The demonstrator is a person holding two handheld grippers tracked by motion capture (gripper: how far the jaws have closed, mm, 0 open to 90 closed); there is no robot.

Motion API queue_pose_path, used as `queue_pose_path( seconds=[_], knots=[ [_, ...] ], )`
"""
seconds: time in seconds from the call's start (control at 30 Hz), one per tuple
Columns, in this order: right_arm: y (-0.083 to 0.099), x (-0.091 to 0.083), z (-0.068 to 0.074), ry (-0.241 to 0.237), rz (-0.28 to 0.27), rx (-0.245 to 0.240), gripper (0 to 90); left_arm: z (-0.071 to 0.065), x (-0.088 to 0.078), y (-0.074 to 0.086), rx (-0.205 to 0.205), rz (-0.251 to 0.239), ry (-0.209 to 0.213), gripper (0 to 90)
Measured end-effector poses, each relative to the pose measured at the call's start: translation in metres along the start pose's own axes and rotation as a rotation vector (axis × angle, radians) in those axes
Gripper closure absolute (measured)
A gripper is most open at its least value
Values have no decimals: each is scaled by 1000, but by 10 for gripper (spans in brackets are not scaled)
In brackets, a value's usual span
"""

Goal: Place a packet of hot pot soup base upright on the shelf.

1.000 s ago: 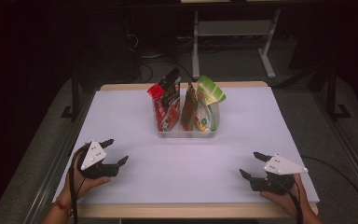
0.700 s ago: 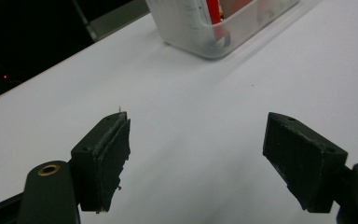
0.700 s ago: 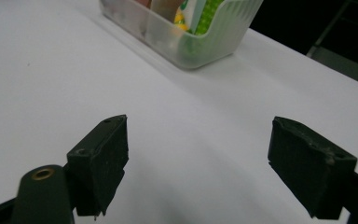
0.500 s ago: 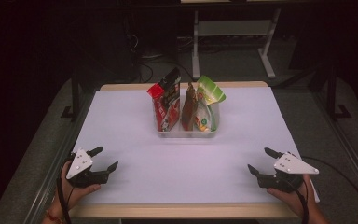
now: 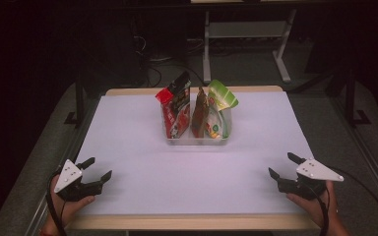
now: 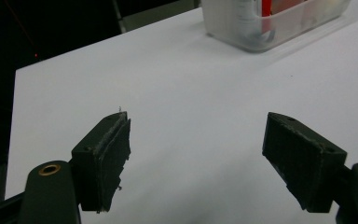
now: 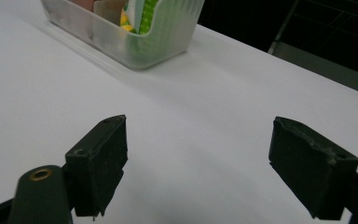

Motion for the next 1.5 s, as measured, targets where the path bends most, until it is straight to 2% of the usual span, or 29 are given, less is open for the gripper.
queue_pose_path(
  seconds=[0.23, 0.4, 0.6, 0.9, 1.1, 1.5],
  knots=[
    [0, -3, -7, 27, -15, 47, 190, 7, -8, 8, -39, -3, -34, 207],
    [0, -4, -9, 36, -15, 52, 191, 11, -15, 13, -69, -18, -49, 197],
    [-3, -7, -8, 34, -33, 50, 190, 9, -15, 12, -61, -18, -38, 197],
    [-3, -7, -5, 34, -30, 41, 190, 3, -12, 7, -38, -21, -17, 197],
    [-2, -10, -1, 34, -24, 23, 190, 1, -12, 5, -42, -34, -13, 196],
    [-1, -7, 1, 20, -16, 15, 191, -3, -5, 6, -27, -6, -1, 197]
  ],
)
Point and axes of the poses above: each handheld gripper's, and its own axes: x roughly forward along the jaws, y roughly out of its underside, z roughly to its left, the point moved 5 cm from there along x, roughly forward along the jaws, and after that the axes turned 10 degrees about x, right-handed, at the moved point
